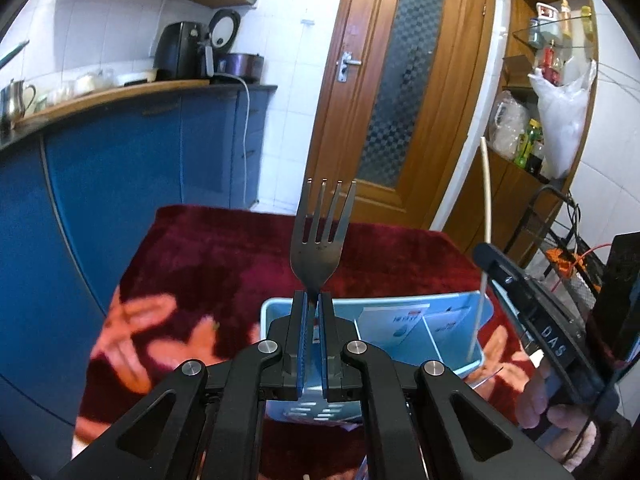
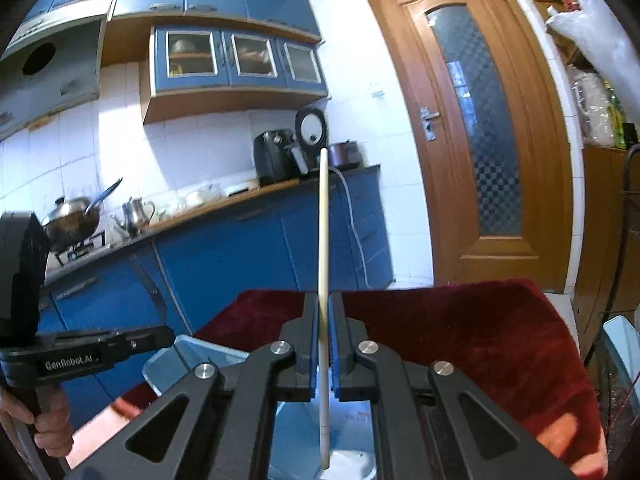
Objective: Organize utensils
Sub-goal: 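Grasp the metal fork with the left tool while the right tool grasps a wooden chopstick, then drop the fork into the blue holder with the left tool while the right drops the chopstick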
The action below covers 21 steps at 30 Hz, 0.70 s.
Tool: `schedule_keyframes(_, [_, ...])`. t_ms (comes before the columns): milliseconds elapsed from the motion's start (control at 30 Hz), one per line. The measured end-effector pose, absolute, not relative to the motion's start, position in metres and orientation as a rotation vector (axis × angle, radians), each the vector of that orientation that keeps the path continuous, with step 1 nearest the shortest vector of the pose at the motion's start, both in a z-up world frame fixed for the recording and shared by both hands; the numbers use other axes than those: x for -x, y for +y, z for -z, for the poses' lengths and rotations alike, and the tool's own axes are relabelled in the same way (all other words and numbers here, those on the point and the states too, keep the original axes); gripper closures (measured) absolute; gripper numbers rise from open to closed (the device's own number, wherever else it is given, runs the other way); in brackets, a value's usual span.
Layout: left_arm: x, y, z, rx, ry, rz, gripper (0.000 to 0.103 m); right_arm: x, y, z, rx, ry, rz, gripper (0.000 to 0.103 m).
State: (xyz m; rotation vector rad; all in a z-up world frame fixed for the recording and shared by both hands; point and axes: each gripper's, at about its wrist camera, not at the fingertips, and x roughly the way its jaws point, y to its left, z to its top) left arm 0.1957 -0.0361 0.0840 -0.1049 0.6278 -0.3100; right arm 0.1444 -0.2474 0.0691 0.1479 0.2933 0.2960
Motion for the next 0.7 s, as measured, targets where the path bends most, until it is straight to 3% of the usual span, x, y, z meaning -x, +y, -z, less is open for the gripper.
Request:
schedule_keyframes(433, [-0.196,-0.036,-0.064,0.08,0.659,0.352,0.096,-0.132,-0.242,-0.055,-0.071,0.37,-0.262,0.097])
schedule_keyframes(567, [-0.193,-0.034,-0.065,0.075,0.655,0.383,0.085,-0.129,-0.238,-0.053,-0.069,0.401,-0.238,0.096])
schedule_keyframes(700, [-0.184,-0.034,-0.069,0.052,0.65,0.428,0.065,-0.123,-0.237,-0.055,-0.085,0.405,-0.208,0.079])
